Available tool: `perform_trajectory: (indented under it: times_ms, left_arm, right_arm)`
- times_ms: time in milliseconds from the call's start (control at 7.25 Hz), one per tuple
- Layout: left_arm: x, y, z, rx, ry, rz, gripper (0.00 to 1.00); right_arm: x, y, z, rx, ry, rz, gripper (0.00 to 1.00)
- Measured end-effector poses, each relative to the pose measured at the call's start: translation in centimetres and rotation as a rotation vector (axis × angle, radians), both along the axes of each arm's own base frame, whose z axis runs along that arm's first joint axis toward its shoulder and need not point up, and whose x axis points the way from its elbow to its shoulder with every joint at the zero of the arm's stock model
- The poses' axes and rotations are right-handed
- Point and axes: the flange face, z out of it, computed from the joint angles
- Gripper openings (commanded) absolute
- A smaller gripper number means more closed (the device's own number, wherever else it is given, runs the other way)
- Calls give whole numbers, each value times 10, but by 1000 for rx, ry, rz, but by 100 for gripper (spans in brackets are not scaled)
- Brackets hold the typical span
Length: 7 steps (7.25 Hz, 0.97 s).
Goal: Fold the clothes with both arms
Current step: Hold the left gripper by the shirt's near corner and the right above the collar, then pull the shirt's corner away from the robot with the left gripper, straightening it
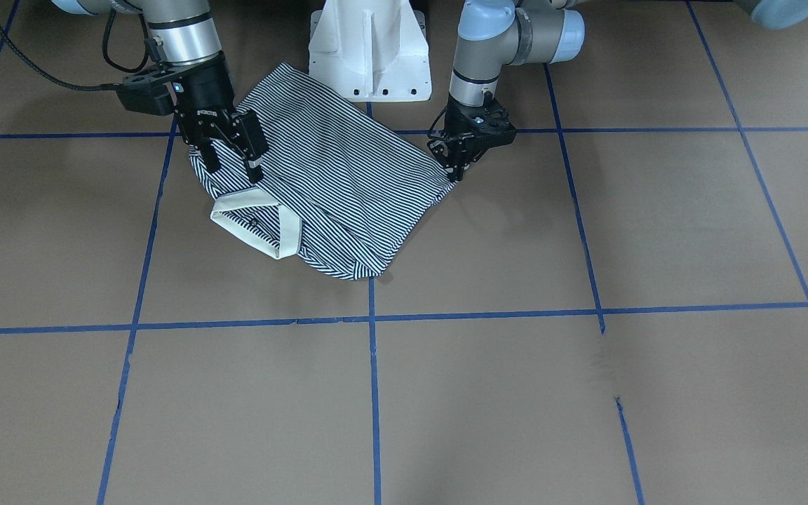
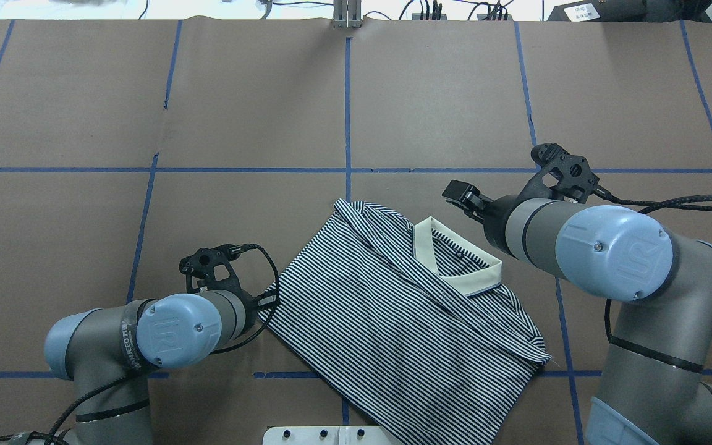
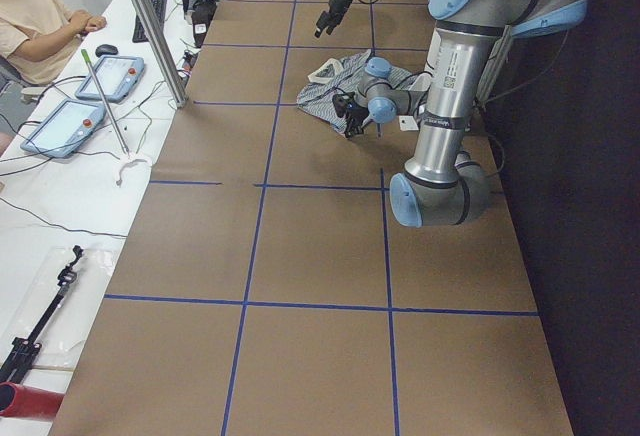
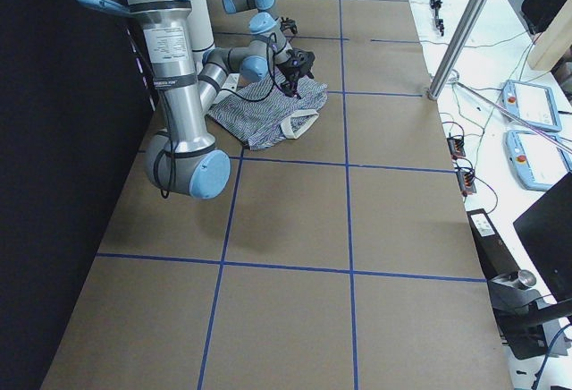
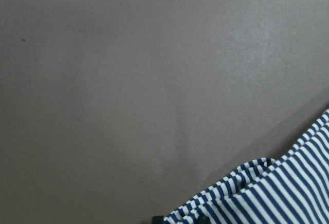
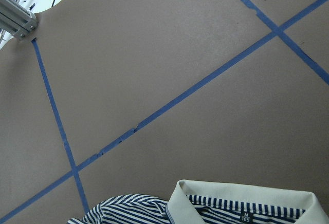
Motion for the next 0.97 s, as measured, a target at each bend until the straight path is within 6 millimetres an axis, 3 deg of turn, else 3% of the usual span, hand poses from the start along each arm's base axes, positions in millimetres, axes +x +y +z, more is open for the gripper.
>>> perform_trajectory:
  times_ms: [276, 552, 690, 828, 966]
  left_arm:
    - [-30, 1, -26, 18, -23, 10, 0]
    - [-62, -21, -22, 70, -78, 17, 0]
    - [-77, -44, -21, 97, -91, -2, 0]
    - [-87, -81, -27, 116, -79, -44, 0]
    - [-91, -133, -34, 131, -58, -83, 0]
  right_arm:
    - [0, 0, 1, -1, 1, 0, 100]
    - [-1, 0, 0, 0, 0, 1, 100]
    - [-1, 0, 0, 0, -1, 0, 100]
    - [-1, 0, -1, 0, -1, 0, 100]
    - [-1, 0, -1, 0, -1, 0, 100]
